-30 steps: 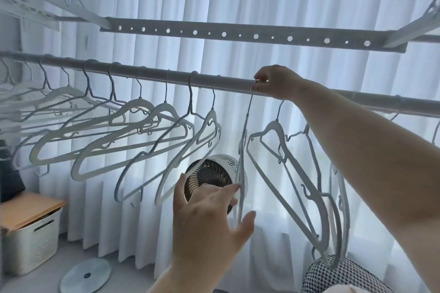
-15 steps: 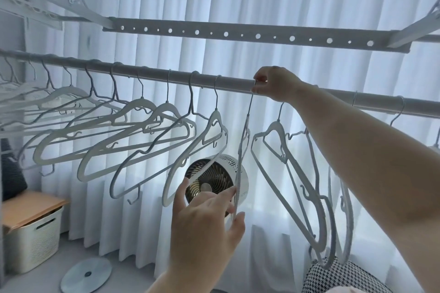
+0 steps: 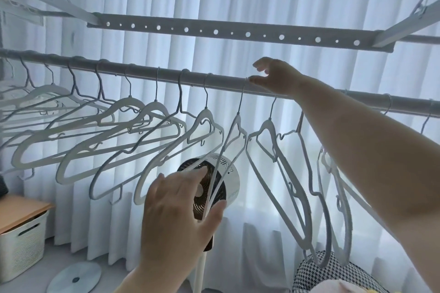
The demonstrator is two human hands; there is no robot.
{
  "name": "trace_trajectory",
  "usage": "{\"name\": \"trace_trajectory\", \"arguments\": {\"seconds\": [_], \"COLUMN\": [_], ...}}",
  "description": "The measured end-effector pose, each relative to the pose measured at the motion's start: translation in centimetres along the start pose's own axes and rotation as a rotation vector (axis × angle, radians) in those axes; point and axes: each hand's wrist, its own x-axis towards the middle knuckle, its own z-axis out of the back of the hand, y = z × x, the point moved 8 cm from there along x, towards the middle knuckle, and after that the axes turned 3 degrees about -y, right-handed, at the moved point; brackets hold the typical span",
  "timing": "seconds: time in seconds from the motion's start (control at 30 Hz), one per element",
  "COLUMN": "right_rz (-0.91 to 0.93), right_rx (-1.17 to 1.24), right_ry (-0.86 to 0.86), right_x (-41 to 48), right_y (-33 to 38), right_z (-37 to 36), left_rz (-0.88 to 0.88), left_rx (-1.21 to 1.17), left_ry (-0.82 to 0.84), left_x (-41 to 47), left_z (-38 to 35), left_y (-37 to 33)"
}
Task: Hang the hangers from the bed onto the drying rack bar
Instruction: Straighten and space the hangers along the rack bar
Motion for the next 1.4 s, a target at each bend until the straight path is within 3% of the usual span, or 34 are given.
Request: {"name": "trace_trajectory", "arguments": {"seconds": [0.2,0.4,0.97,1.4], "right_rz": [-0.043,-0.017,-0.008,0.0], "right_rx": [-0.08,-0.068,-0.033,-0.009], "right_ry": [0.057,0.107,0.067,0.073], "right_x": [-1.0,-2.2,-2.2,-2.4], "right_y": [-2.9,-3.3,-3.6,-3.7], "right_z": [1.4,1.1,1.0,1.0], "left_rz": [-0.058,-0.113,-0.126,-0.083], "left_rx": [-0.148,-0.218,0.004,-0.029], "left_ry": [-0.074,0.016,0.262,0.235], "left_x": [1.3,1.6,-0.2,0.0], "left_z": [0.9,-0.7,-5.1,-3.9], "left_y": [-2.7,-6.5,-8.6,-6.9]}}
